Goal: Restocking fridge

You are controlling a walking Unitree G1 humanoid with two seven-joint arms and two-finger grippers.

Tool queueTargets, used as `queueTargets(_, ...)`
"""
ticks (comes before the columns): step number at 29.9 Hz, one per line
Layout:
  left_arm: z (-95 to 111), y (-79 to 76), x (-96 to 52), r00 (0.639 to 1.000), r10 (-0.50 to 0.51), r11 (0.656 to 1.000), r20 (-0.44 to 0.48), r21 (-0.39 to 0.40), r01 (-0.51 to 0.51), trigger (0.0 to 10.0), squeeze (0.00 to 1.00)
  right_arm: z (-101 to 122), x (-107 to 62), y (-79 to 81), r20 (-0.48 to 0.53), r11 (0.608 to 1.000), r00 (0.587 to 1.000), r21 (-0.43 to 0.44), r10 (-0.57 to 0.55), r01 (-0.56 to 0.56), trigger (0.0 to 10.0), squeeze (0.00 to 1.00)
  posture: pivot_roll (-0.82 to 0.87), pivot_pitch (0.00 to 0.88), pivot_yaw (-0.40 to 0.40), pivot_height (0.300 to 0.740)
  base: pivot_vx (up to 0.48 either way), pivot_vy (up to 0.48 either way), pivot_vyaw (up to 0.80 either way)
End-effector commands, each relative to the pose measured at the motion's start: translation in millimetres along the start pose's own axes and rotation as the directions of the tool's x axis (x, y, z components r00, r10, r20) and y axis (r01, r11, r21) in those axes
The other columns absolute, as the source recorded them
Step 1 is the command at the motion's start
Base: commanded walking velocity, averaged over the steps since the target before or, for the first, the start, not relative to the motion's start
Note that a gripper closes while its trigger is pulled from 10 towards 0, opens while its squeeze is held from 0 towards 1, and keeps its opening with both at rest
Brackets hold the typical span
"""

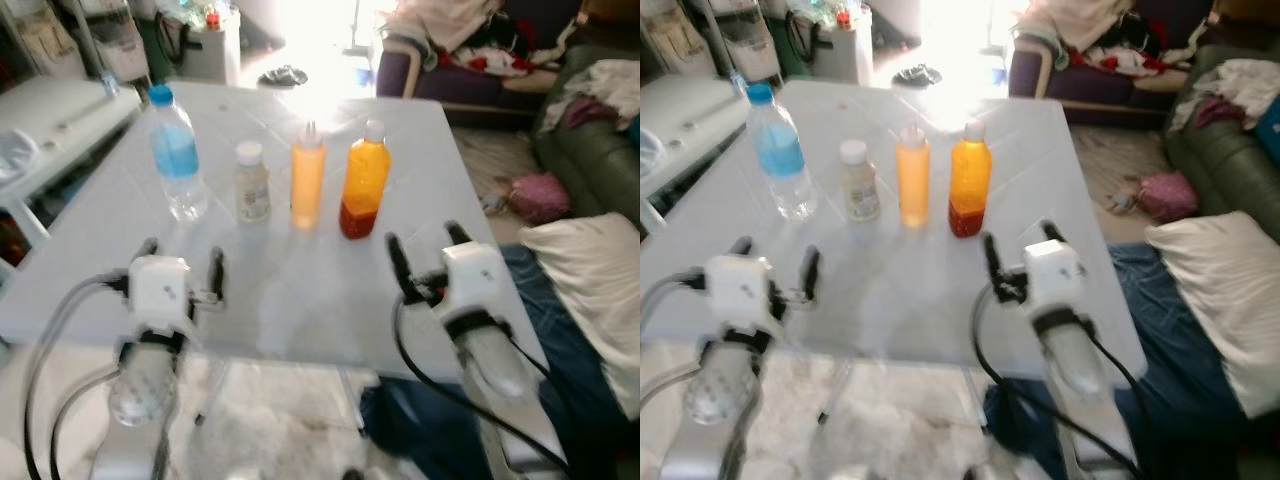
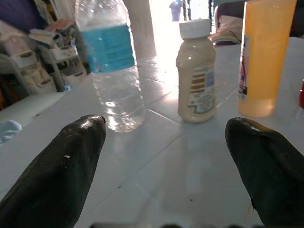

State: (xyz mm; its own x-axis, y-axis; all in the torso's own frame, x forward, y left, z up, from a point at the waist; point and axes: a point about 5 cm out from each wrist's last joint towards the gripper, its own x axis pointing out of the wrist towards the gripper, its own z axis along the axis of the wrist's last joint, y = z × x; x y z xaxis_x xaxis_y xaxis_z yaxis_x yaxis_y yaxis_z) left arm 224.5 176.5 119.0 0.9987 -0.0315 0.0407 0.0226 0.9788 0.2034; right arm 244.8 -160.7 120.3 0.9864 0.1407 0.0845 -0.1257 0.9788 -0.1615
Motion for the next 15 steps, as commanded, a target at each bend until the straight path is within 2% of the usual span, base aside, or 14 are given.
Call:
queueTargets(1,4.3,4.8,-2.3,1.0,0.009,1.0,0.024,0.018,-0.01,10.0,0.0,4.8,-0.4,-0.5,0.018,1.0,1.0,0.002,-0.003,0.003,10.0,0.0,0.09,0.0,-0.045,0.74,0.0,0.0,0.0)
queueTargets(15,4.6,5.8,-2.8,1.0,0.0,1.0,0.031,0.014,0.0,10.0,0.0,-0.1,-0.2,-2.4,-0.029,0.998,0.998,-0.01,-0.061,0.06,10.0,0.0,0.09,0.0,-0.038,0.74,0.0,0.0,0.0)
